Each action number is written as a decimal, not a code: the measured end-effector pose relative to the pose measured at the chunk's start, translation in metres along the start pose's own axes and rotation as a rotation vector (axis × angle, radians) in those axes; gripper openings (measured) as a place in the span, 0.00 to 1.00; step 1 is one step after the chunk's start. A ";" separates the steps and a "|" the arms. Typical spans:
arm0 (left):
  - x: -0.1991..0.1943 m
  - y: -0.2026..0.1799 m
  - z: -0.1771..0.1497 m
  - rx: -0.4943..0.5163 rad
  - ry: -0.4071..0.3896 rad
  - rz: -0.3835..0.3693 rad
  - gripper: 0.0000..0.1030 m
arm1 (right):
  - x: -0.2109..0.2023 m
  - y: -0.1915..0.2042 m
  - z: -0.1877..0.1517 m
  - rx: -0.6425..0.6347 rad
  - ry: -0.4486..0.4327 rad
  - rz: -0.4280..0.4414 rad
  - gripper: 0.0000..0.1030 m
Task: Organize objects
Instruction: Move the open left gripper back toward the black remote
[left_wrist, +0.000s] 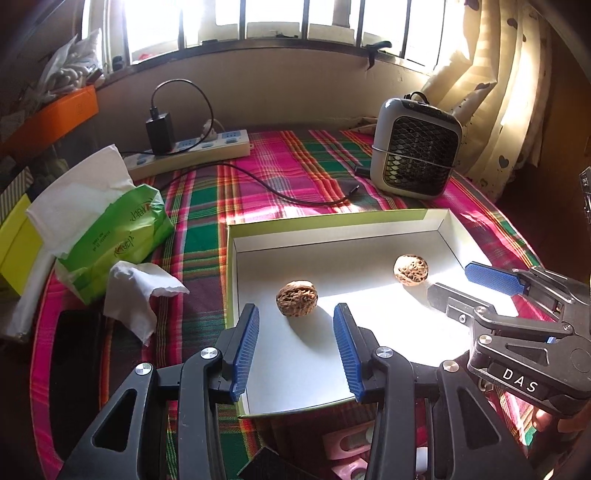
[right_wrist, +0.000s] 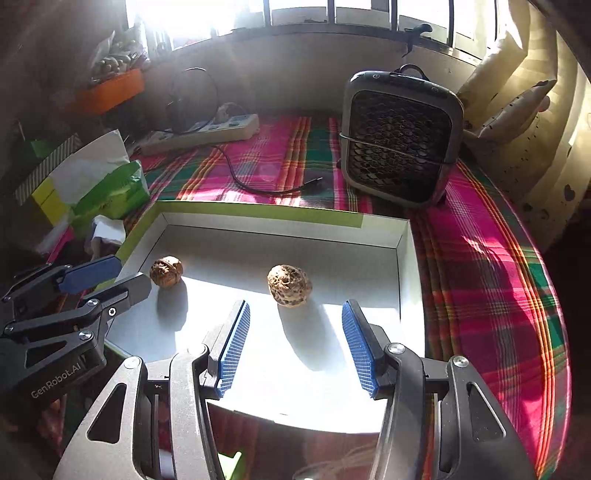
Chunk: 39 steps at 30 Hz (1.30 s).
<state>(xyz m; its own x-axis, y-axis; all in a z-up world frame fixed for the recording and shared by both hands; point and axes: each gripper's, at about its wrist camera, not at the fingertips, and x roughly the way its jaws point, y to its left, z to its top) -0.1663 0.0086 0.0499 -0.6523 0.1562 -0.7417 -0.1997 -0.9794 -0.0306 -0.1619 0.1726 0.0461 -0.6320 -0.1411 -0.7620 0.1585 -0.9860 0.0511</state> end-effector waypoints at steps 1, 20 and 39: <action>-0.004 -0.001 -0.002 0.006 -0.009 0.007 0.39 | -0.003 0.001 -0.001 0.001 -0.006 0.000 0.51; -0.055 -0.005 -0.056 -0.040 -0.054 0.006 0.39 | -0.058 0.017 -0.049 0.017 -0.083 0.040 0.51; -0.067 0.007 -0.108 -0.104 -0.016 -0.053 0.46 | -0.075 0.021 -0.107 -0.008 -0.087 0.066 0.57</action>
<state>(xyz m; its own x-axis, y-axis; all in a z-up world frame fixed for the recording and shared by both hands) -0.0451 -0.0227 0.0268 -0.6546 0.2098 -0.7263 -0.1584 -0.9775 -0.1395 -0.0297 0.1723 0.0356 -0.6836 -0.2134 -0.6979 0.2081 -0.9736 0.0938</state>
